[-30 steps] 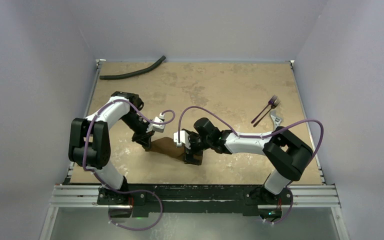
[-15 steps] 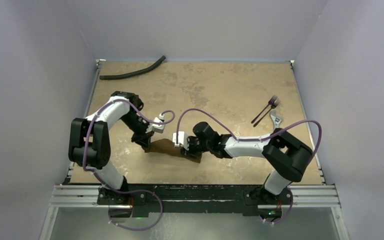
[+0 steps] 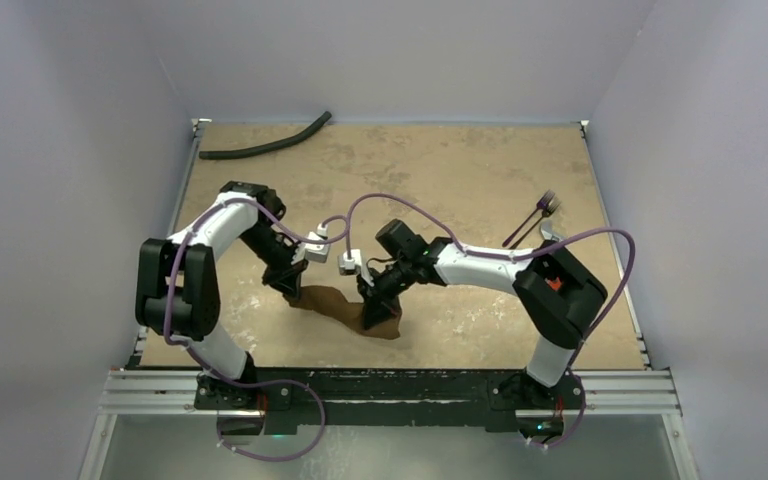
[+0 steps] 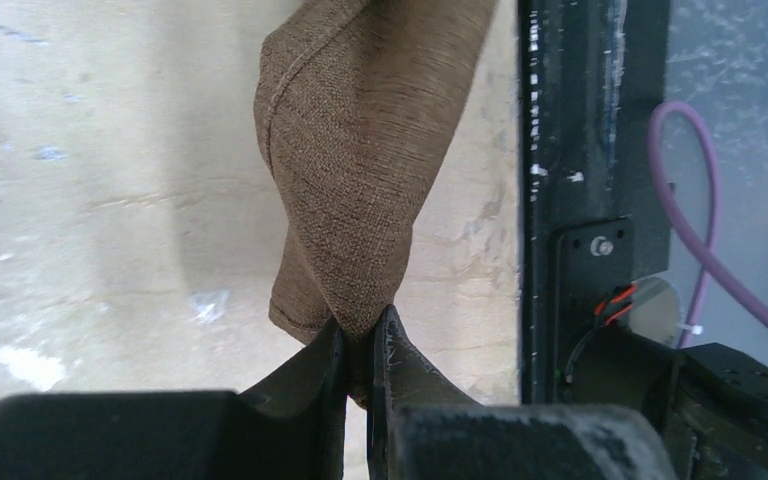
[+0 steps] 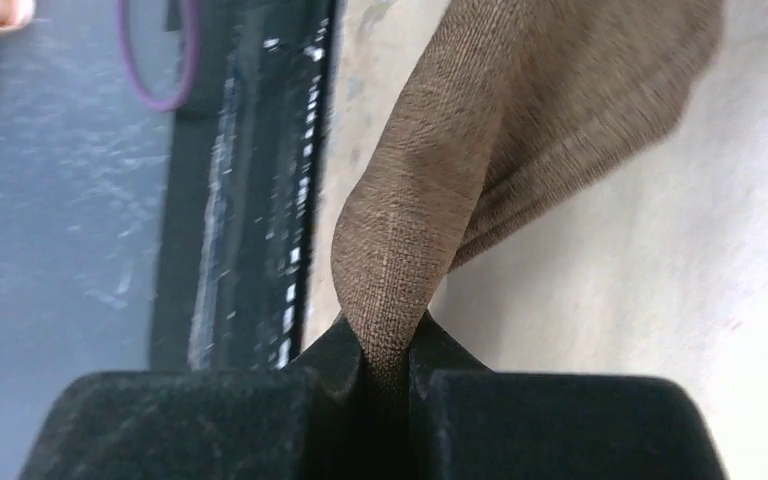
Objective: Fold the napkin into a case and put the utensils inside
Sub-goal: Reset both arms
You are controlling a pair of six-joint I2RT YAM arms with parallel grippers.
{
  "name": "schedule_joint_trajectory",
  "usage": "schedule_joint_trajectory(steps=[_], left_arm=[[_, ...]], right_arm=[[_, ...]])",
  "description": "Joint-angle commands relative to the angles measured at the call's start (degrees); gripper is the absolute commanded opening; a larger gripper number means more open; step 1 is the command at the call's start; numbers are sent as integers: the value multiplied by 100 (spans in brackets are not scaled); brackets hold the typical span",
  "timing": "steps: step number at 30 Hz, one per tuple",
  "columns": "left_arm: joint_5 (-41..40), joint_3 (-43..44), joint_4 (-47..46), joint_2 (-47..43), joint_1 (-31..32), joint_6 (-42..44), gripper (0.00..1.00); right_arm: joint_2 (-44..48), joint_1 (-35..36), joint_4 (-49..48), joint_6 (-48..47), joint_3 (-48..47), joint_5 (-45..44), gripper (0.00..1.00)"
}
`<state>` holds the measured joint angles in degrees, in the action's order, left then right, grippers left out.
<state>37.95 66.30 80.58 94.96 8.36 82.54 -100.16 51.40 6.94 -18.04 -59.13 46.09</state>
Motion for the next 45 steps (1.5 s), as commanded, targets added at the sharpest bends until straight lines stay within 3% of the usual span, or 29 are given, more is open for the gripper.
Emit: schedule_joint_trajectory(steps=[1,7,10,14,16,18,23,24,25,26,29,31,32,33,34,40,45], left_arm=[[396,-285,179,268,61,-125,0],[287,-86,177,1512,73,-29,0],[291,301,176,2092,69,-79,0],[197,887,163,2515,71,-116,0],[66,1170,144,2686,64,-178,3],[-83,1384,-168,2747,63,-499,7],[-219,1914,-704,2655,96,-1067,28],[-257,2041,-690,2693,112,-1150,56],[-288,2134,-667,2718,121,-1214,71],[-307,2190,-696,2714,122,-1317,79],[-291,2154,-1046,2501,123,-1665,87],[-161,2164,-1110,2355,130,-1799,88],[-113,2163,-1106,2286,156,-1830,89],[-124,2141,-1131,2229,205,-1875,90],[-181,2078,-1210,2155,273,-1952,90],[-153,1938,-1510,1723,440,-2220,93],[-391,1477,-1816,1630,555,-2275,95]], right_arm=[[55,-459,1094,178,26,1425,0],[-813,-1257,1604,-29,-568,1235,0],[-1829,-1560,2386,-476,-1375,1154,0],[-2370,-1747,2545,-581,-1748,833,0],[-2363,-1818,2509,-559,-1770,694,11],[-2322,-1853,2455,-495,-1755,477,14],[-2402,-1881,2440,-542,-1804,216,18],[-2401,-1879,2421,-531,-1810,153,19],[-2397,-1879,2410,-525,-1822,155,21],[-2370,-1879,2383,-532,-1816,169,23],[-2309,-1879,2357,-517,-1819,168,28],[-2278,-1879,2352,-495,-1838,155,44],[-2249,-1879,2348,-498,-1854,167,64],[-2201,-1879,2349,-498,-1882,208,93],[-2130,-1879,2320,-487,-1898,268,98],[-1609,-1892,2141,-324,-1900,577,99],[-1486,-2045,2057,48,-1909,-38,99]])
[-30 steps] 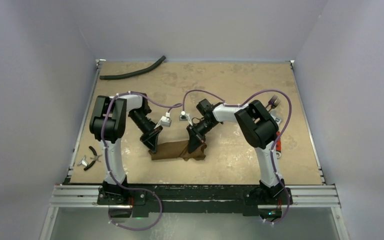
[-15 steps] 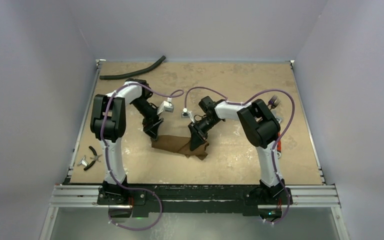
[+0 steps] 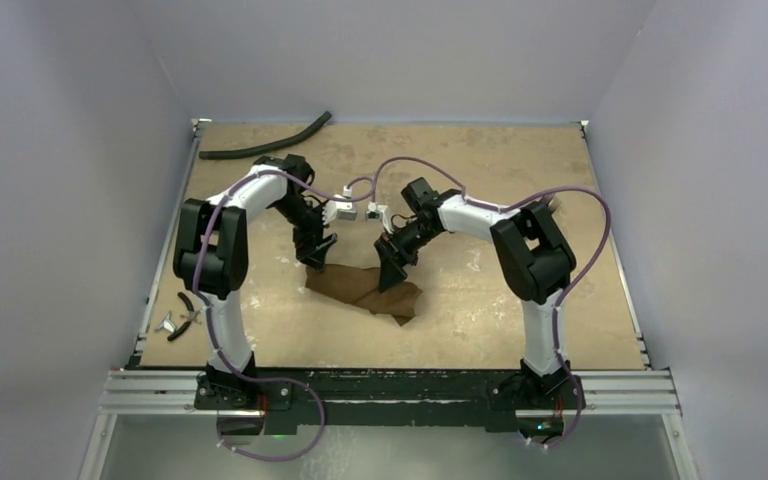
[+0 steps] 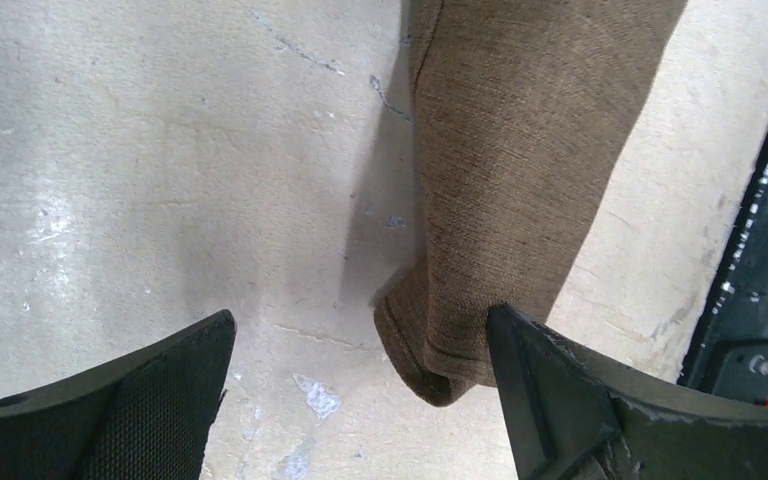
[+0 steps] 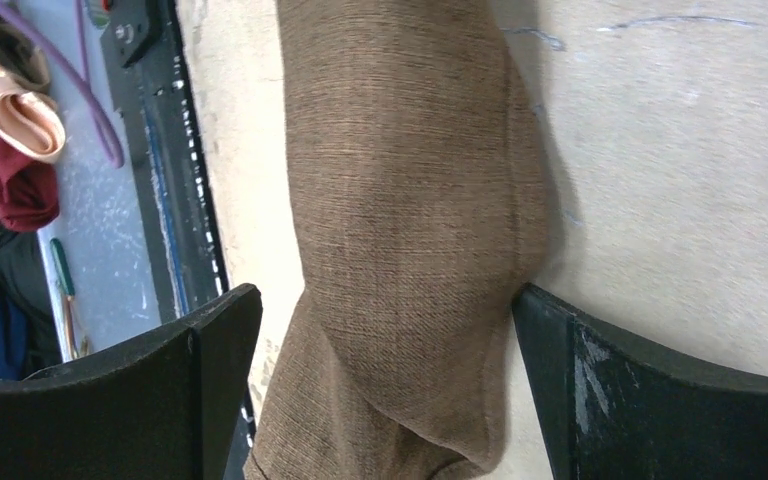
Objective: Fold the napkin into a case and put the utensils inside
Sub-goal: Reset both arms
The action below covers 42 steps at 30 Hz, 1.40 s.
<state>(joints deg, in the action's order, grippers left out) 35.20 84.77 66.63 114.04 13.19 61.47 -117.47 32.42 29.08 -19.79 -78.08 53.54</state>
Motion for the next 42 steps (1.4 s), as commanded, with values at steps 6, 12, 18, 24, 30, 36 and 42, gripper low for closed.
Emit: schedule_joint_trajectory(steps=[6,12,18,24,30,36,42], left_arm=[[-384,-925,-1254,-153,124,-492,96],[-720,-1495,-2191,-395,133,-765,97],[-971,-1906,-2622,-766,292,-872,98],[-1243,-2236,-3055,-1037,403,-950,98],[-1786,-2722,-3579,-1455,792,-944,98],[-2419,-3463,-4316,-1920,1231,-1038,98],[-2764,-3753,-4716,-2192,1275,-1171,98]], right_arm=[[957,-281,-693,733,222,-1228,99],[2164,-298,-1734,1733,898,-1246,93],[3087,7,-5045,4313,3114,-57,16],[3131,185,-6014,4994,4362,-330,0],[2488,133,-6292,5054,4605,-602,0],[1851,119,-6428,5014,4697,-686,0],[2381,124,-5957,4890,4581,-627,0]])
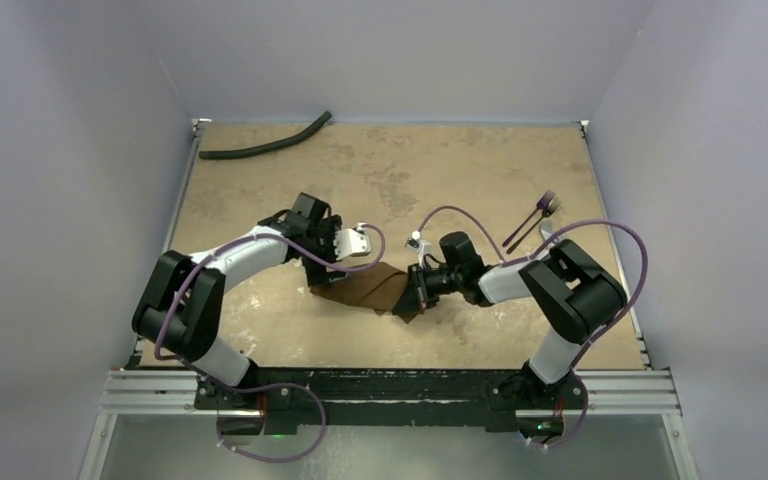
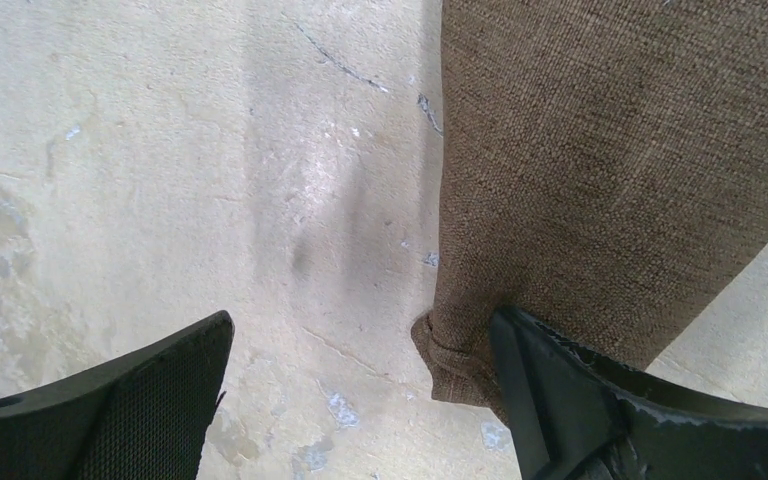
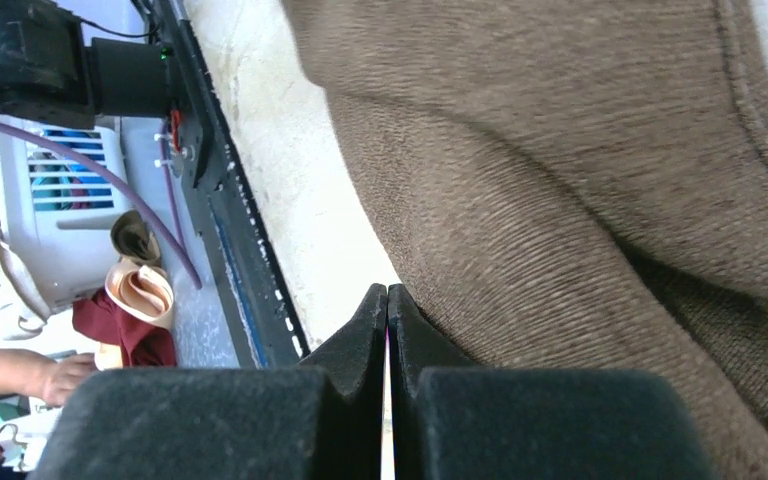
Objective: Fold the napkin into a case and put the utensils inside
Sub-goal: Reset both arms
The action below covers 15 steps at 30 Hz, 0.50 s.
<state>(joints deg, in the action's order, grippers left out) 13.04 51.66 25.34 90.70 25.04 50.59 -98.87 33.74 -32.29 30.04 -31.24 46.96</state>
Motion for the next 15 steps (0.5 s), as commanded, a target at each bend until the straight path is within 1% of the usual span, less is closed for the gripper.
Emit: schedule_joint_trajectory(steps=[1,4,6,10,15], left_arm=[[-600,-471,-620,81,116,-106,98],[-715,-577,-727,-99,223,-185,98],[-791,-620,-733,-167,312,-228,99],[-925,-687,-730,-272,387,-262,99],[-1252,-694,-689,-360,406,-213,98]], right_arm=[[694,-7,174,-11,-157,120,0],[1169,-8,-197,455,-413,238,0],[1076,-8,-605,770,-628,170,0],[230,-7,-1109,1101,-885,131,0],[-764,-7,-1731,1121,-629,216,0]])
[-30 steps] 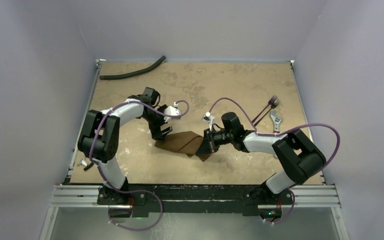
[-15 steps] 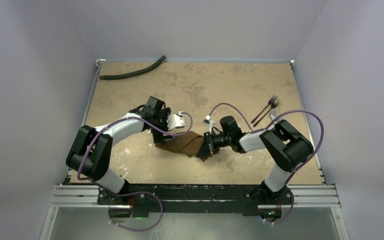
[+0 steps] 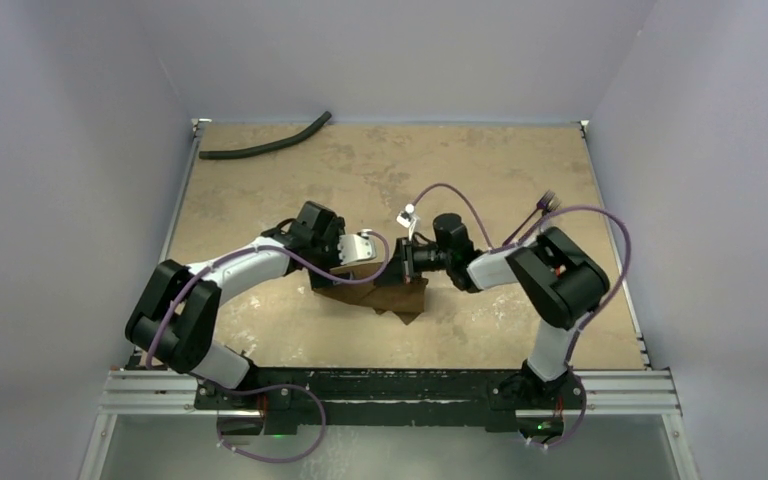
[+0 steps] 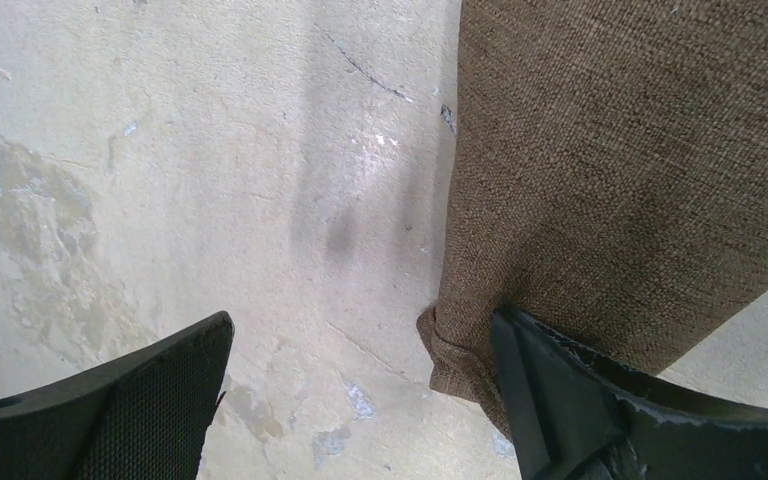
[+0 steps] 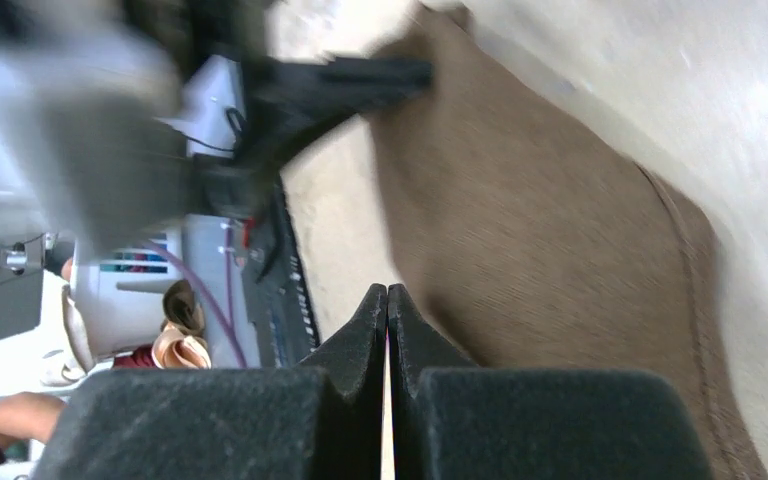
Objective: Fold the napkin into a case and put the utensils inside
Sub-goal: Reset both arms
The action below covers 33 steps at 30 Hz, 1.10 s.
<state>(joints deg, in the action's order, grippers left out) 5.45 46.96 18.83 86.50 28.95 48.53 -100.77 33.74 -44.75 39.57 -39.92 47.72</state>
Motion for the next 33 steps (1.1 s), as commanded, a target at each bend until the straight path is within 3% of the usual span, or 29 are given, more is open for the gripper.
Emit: schedule_joint_trajectory(steps=[1,11,15,18,21,25,27,29,31,33], left_arm=[[-526,-249,-45,19,14,16,99],[-1082,-609,-273,-279,208,3,99],[-976,-412,16,-405,213,-207,99],[-888,-108,358,-611,216,-391,99],[-823,217,695,-876,216,-502,98],[-827,639,1162,-1052,211,-598,99],[-938,781,1304,-1162,209,-624,98],[-1111,895,1402,-1355,193,-571,98],[-1374,995,1305,-1610,133,-492,98],[-1887,940,546,-1885,21,-569,98]], right_arm=[[-709,-7,-544,147,277,125,0],[-1040,4,-649,-457,478,-468,0],[-725,14,-654,-511,385,-191,0],[-152,59,-10,-684,152,-168,0],[449,72,784,-963,-98,-248,16],[921,73,1649,-1149,-378,-391,23],[1131,72,2342,-1362,-633,-779,36],[1420,68,3399,-1619,-1045,-1588,39],[1804,1,4324,-1673,-1495,-2955,41],[2203,-184,5078,-1731,-1942,-4524,47]])
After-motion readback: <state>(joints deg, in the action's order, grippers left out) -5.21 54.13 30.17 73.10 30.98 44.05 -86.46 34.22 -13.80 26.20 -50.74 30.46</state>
